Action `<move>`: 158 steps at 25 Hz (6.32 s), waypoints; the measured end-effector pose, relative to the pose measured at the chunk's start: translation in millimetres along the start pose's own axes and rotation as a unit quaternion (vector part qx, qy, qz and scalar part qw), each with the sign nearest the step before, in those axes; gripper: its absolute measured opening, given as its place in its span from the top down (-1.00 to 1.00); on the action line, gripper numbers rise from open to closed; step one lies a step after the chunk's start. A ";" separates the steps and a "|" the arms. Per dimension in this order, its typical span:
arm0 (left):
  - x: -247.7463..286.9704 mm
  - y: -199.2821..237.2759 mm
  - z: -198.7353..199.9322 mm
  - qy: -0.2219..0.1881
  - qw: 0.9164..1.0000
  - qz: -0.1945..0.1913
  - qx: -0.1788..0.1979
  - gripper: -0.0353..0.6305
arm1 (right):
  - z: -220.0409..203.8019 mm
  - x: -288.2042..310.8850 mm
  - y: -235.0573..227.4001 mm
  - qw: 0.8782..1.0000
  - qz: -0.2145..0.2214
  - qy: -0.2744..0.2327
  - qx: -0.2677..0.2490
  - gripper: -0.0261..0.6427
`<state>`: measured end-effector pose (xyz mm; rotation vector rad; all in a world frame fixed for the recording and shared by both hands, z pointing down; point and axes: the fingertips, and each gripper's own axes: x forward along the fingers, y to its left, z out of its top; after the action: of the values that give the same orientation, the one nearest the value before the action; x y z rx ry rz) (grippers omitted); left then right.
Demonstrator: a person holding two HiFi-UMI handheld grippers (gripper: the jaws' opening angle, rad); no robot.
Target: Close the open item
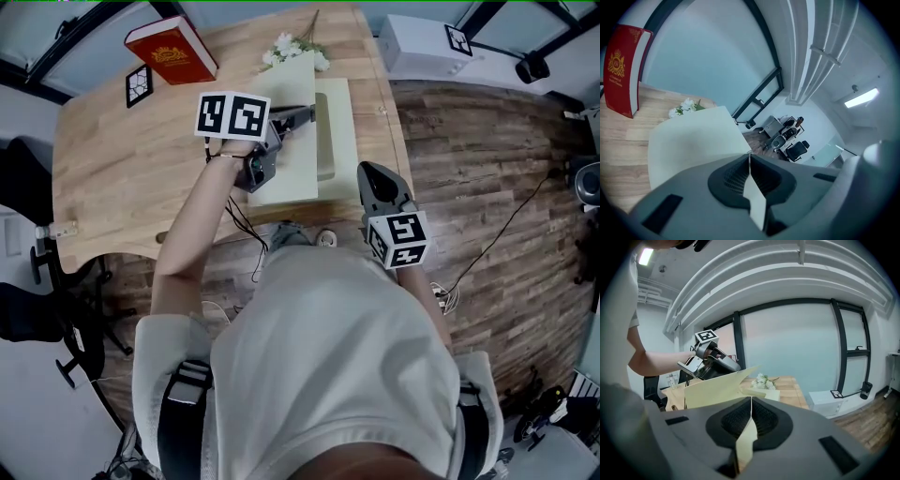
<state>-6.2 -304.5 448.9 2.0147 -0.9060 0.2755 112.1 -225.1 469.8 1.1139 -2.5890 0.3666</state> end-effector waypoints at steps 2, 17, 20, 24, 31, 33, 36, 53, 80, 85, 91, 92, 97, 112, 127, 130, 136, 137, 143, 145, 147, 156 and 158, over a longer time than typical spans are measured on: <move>4.9 1.1 -3.1 0.010 1.000 0.004 0.010 0.81 | -1.3 -0.7 -1.6 1.000 -0.002 0.001 0.001 0.86; 40.0 15.4 -33.3 0.080 0.993 0.030 0.087 0.81 | -3.6 -5.3 -12.7 1.000 -0.015 0.007 0.006 0.86; 53.6 18.0 -43.5 0.096 0.989 0.039 0.106 0.81 | -4.3 -5.7 -15.3 1.000 -0.019 0.007 0.008 0.86; 67.5 21.8 -53.2 0.113 0.985 0.046 0.121 0.81 | -4.1 -6.0 -19.0 1.000 -0.022 0.008 0.009 0.86; 83.2 29.7 -62.4 0.131 0.981 0.053 0.131 0.81 | -6.4 -5.9 -22.9 1.000 -0.026 0.009 0.012 0.86; 87.1 31.3 -64.4 0.136 0.980 0.056 0.135 0.81 | -6.8 -6.3 -23.9 1.000 -0.026 0.010 0.013 0.86; 92.1 33.6 -67.3 0.143 0.978 0.060 0.140 0.81 | -7.5 -6.6 -24.0 1.000 -0.026 0.010 0.013 0.86; 119.6 48.6 -81.3 0.190 0.965 0.079 0.164 0.81 | -12.8 -13.5 -31.0 0.999 -0.041 0.013 0.022 0.86; 140.8 52.7 -85.3 0.183 0.962 0.121 0.162 0.83 | -24.6 -27.7 -29.8 0.999 -0.026 0.028 0.018 0.86; 141.0 53.8 -85.3 0.180 0.963 0.130 0.153 0.83 | -23.4 -29.7 -23.2 0.999 -0.015 0.027 0.012 0.86; 138.7 52.7 -82.4 0.163 0.969 0.132 0.133 0.83 | -20.9 -33.6 -16.8 1.000 -0.018 0.016 0.012 0.86; 137.1 51.8 -81.2 0.155 0.972 0.127 0.124 0.83 | -20.2 -34.0 -15.4 1.000 -0.019 0.014 0.013 0.86; 124.1 41.7 -82.5 0.125 0.971 0.129 0.158 0.83 | -18.5 -36.2 -8.9 0.999 -0.025 0.008 0.022 0.86; 37.8 -11.5 -119.2 -0.006 0.984 0.110 0.141 0.83 | -24.7 -69.3 40.3 0.998 -0.056 -0.006 0.030 0.86; -73.0 -57.7 -192.6 -0.099 0.982 0.119 0.109 0.83 | -26.6 -108.0 118.4 0.999 -0.038 -0.023 0.020 0.86; -88.8 -59.2 -206.4 -0.105 0.981 0.124 0.102 0.83 | -27.6 -112.5 129.3 0.999 -0.039 -0.028 0.024 0.86; -115.7 -69.3 -220.1 -0.126 0.980 0.124 0.097 0.83 | -31.1 -122.8 148.4 0.999 -0.040 -0.027 0.020 0.86; -119.4 -71.2 -222.2 -0.128 0.979 0.125 0.098 0.83 | -31.5 -125.2 151.4 0.999 -0.040 -0.028 0.019 0.86; -138.1 -76.1 -241.2 -0.138 0.977 0.133 0.097 0.83 | -34.7 -139.9 169.7 0.999 -0.036 -0.031 0.012 0.86; -145.1 -77.5 -248.2 -0.141 0.976 0.135 0.095 0.83 | -36.2 -145.0 176.1 0.999 -0.035 -0.031 0.010 0.86; -151.3 -79.2 -256.0 -0.144 0.976 0.136 0.093 0.83 | -38.9 -150.4 181.9 0.999 -0.035 -0.032 0.009 0.86; -169.8 -83.0 -289.9 -0.141 0.977 0.139 0.083 0.83 | -51.9 -165.0 203.0 0.999 -0.031 -0.033 0.011 0.86; -171.3 -83.4 -292.0 -0.141 0.977 0.137 0.081 0.83 | -52.1 -165.2 205.7 0.999 -0.031 -0.034 0.011 0.86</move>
<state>-28.4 42.0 480.4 2.1107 -1.3848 0.2243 77.8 39.2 433.6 1.2319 -2.6078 0.3499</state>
